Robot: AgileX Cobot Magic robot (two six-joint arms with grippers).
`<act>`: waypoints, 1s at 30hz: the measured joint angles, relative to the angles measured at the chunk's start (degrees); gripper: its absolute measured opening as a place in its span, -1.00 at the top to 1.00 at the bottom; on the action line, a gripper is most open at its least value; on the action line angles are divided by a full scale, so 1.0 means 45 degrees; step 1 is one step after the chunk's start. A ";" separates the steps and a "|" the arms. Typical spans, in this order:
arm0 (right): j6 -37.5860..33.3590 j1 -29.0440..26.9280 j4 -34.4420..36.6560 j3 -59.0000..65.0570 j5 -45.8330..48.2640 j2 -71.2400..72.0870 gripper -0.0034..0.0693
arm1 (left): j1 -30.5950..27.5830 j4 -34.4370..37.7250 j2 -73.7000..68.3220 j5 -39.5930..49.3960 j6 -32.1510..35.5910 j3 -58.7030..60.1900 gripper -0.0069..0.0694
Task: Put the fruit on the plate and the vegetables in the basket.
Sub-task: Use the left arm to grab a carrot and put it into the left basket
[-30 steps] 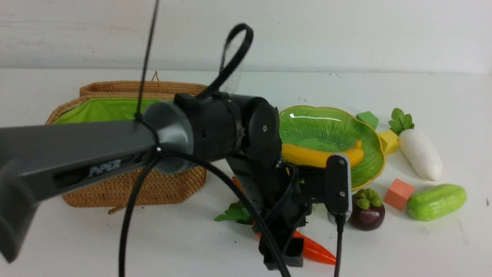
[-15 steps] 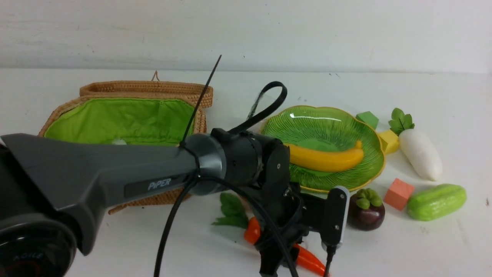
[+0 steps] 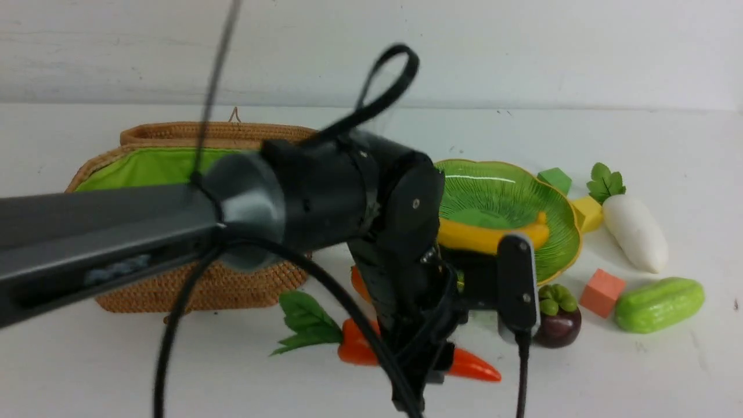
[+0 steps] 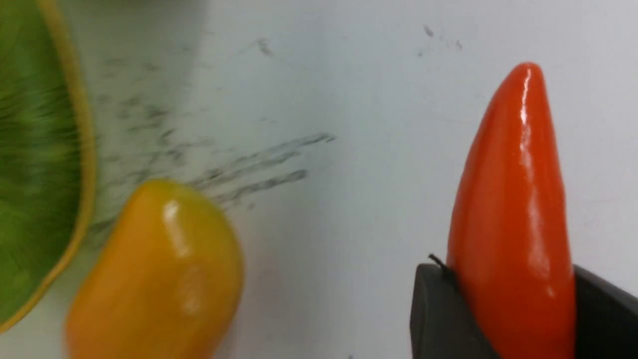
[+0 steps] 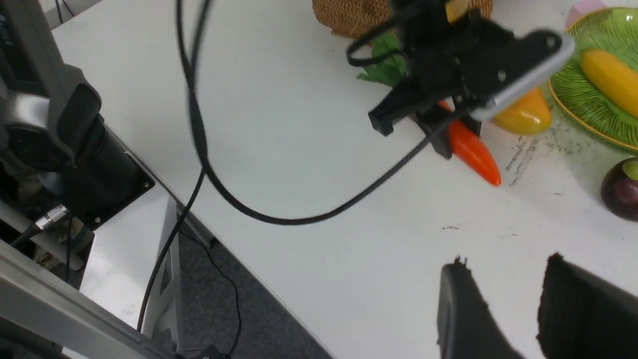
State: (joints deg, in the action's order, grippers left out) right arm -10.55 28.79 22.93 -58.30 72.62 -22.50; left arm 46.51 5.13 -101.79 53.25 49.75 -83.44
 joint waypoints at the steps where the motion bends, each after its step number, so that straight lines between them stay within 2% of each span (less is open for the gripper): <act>1: 0.0000 0.0000 0.0017 0.0000 -0.0015 0.0000 0.26 | 0.0012 -0.0539 0.0364 0.0023 -0.0500 0.0000 0.12; 4: 0.0000 0.0000 0.0022 0.0000 -0.0344 0.0000 0.26 | -0.0227 -0.2480 0.1655 0.0132 -0.1761 0.0000 0.12; 5: 0.0000 0.0000 0.0022 0.0000 -0.1114 0.0000 0.26 | -0.0852 -0.3814 0.2377 0.0158 -0.2415 0.0000 0.12; 9: 0.0000 0.0000 -0.0080 0.0000 -0.2894 0.0000 0.26 | -0.2626 -0.5327 0.2650 0.0088 -0.2846 -0.0012 0.12; 15: 0.0000 0.0000 -0.0169 0.0000 -0.4003 0.0000 0.26 | -0.4983 -0.5513 0.1580 -0.1151 -0.2968 -0.0012 0.12; 20: 0.0000 0.0000 -0.0077 0.0000 -0.3796 0.0000 0.26 | -0.5890 -0.5552 0.0750 -0.1658 -0.3340 0.0000 0.12; 23: 0.0000 0.0000 0.0026 0.0000 -0.3619 0.0000 0.26 | -0.5945 -0.5552 0.0705 -0.1700 -0.3571 0.0000 -0.06; 30: 0.0000 0.0000 0.0163 0.0000 -0.3552 0.0000 0.26 | -0.5945 -0.5256 0.0760 -0.1708 -0.4075 0.0000 -0.83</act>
State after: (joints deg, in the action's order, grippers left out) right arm -10.55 28.79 23.66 -58.30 56.63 -22.50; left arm 19.76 -18.52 -98.37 45.56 31.41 -83.44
